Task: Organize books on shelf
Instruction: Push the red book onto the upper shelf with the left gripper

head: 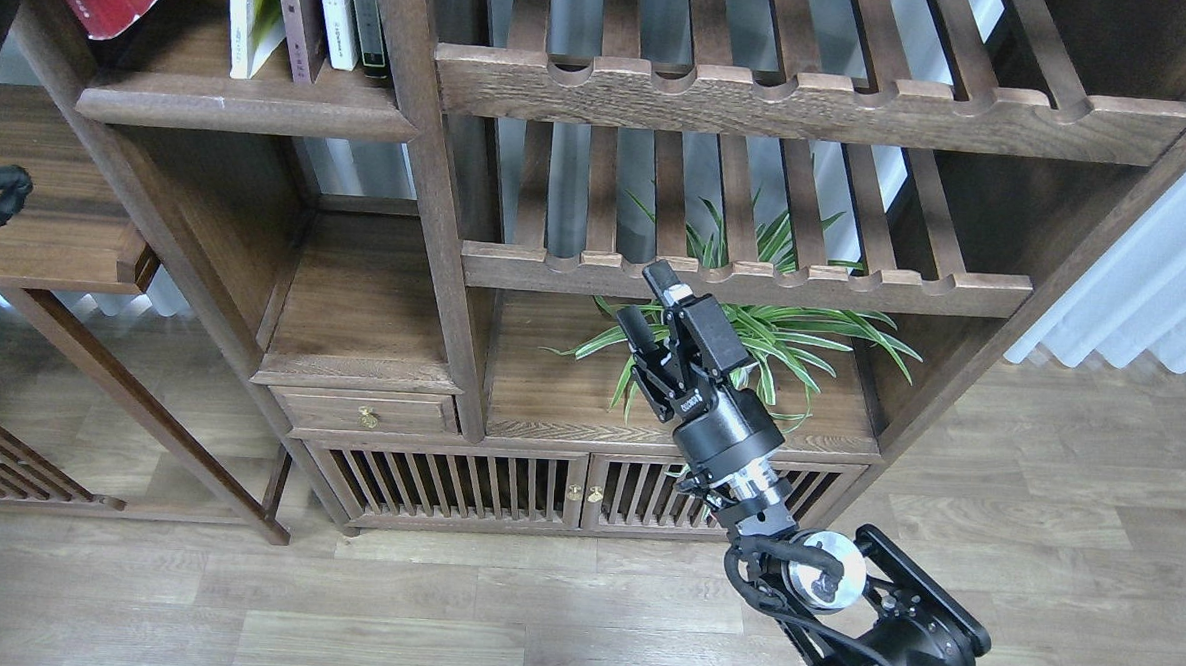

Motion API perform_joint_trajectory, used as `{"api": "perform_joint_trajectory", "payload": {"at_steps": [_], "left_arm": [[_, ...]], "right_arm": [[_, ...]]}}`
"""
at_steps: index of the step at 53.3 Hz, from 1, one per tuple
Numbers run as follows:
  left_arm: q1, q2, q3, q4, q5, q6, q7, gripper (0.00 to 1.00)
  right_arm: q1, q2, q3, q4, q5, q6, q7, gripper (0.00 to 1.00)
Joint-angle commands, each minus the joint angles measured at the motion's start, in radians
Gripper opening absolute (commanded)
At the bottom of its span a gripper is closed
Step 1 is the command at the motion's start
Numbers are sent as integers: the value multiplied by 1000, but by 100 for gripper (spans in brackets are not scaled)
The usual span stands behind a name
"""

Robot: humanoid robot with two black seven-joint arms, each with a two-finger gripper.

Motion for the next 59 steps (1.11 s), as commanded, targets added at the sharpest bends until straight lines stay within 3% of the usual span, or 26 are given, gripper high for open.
{"api": "perform_joint_trajectory", "payload": {"at_steps": [1,59], "left_arm": [[-59,-34,59,81,0,0,-2,0],[-156,-124,206,323,2,5,-2,1]], "right_arm": [[0,0,2,-1,1,0,1,92],[-1,0,3,0,3,0,1,94]]}}
